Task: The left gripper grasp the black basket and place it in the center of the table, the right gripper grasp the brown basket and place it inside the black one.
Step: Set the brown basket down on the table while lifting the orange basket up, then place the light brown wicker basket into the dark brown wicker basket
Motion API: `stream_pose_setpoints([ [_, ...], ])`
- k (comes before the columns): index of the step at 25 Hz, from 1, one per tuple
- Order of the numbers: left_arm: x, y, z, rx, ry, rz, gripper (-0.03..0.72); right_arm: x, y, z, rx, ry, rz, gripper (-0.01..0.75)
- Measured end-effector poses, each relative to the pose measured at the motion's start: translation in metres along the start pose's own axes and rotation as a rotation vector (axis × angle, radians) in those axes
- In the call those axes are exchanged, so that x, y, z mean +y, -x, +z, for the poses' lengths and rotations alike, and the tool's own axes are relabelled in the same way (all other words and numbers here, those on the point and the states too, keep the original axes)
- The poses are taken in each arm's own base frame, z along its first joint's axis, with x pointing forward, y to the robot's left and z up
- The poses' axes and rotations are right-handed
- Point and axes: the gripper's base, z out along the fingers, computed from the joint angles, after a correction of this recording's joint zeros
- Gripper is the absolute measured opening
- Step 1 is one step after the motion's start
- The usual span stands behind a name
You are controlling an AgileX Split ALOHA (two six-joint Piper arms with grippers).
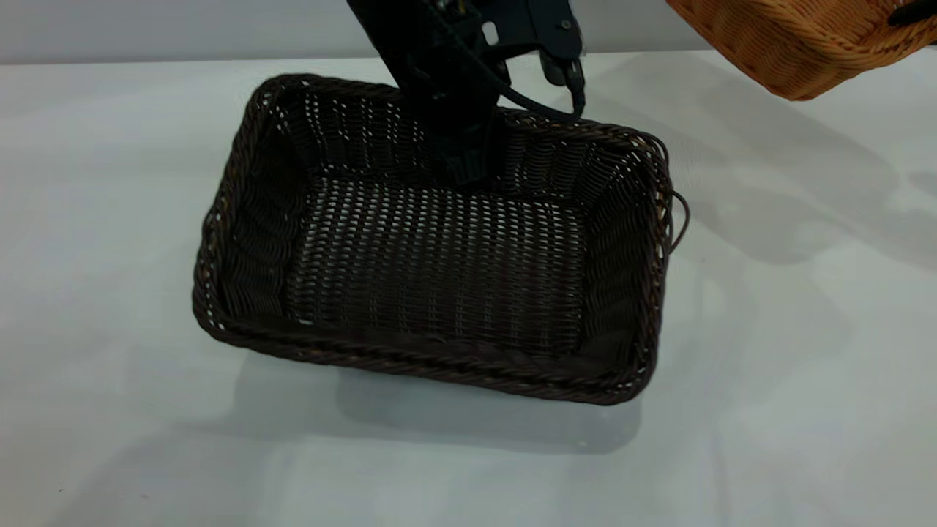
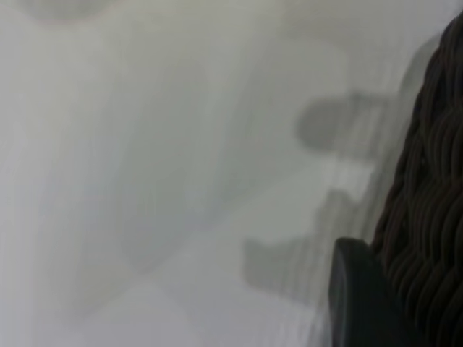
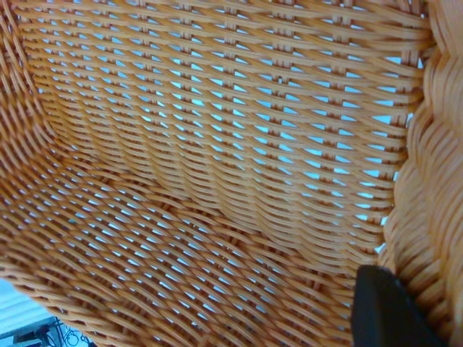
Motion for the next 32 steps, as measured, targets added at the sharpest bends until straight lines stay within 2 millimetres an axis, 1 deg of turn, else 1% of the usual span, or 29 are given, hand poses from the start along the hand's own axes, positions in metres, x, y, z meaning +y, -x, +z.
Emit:
stream_pose_setpoints([
  [5, -0.002, -0.002, 0.002, 0.013, -0.014, -0.053, 0.248, 0.000, 0.000, 0.000, 0.006, 0.006, 0.004, 0.068],
  [7, -0.002, -0.002, 0.002, 0.018, -0.019, -0.057, 0.279, 0.001, -0.001, 0.000, 0.016, 0.016, 0.004, 0.068],
  [13, 0.000, -0.002, 0.001, 0.010, -0.003, -0.061, 0.511, 0.003, -0.007, -0.001, 0.074, 0.031, -0.017, 0.068],
  [14, 0.004, -0.003, -0.002, 0.010, 0.005, -0.067, 0.533, 0.003, -0.007, -0.001, 0.083, 0.028, -0.024, 0.068],
  [16, 0.015, -0.005, -0.015, -0.004, 0.030, -0.110, 0.564, 0.004, -0.010, -0.004, 0.103, 0.008, -0.046, 0.068],
  [18, 0.035, -0.012, -0.034, -0.018, 0.063, -0.212, 0.574, 0.010, -0.012, -0.009, 0.124, -0.017, -0.076, 0.068],
  [20, 0.057, -0.028, -0.057, -0.008, 0.093, -0.325, 0.576, 0.018, -0.018, -0.013, 0.155, -0.048, -0.109, 0.068],
  [23, 0.091, -0.063, -0.091, 0.012, 0.142, -0.518, 0.580, 0.036, -0.032, -0.012, 0.228, -0.093, -0.167, 0.068],
  [24, 0.102, -0.078, -0.101, 0.018, 0.162, -0.584, 0.580, 0.043, -0.038, -0.011, 0.254, -0.111, -0.185, 0.068],
  [26, 0.122, -0.105, -0.120, 0.019, 0.212, -0.690, 0.580, 0.057, -0.054, -0.003, 0.319, -0.148, -0.213, 0.068],
  [28, 0.135, -0.127, -0.134, 0.020, 0.251, -0.761, 0.580, 0.067, -0.071, 0.010, 0.389, -0.188, -0.227, 0.068],
  [32, 0.151, -0.168, -0.147, 0.046, 0.295, -0.857, 0.580, 0.089, -0.113, 0.039, 0.526, -0.248, -0.292, 0.068],
])
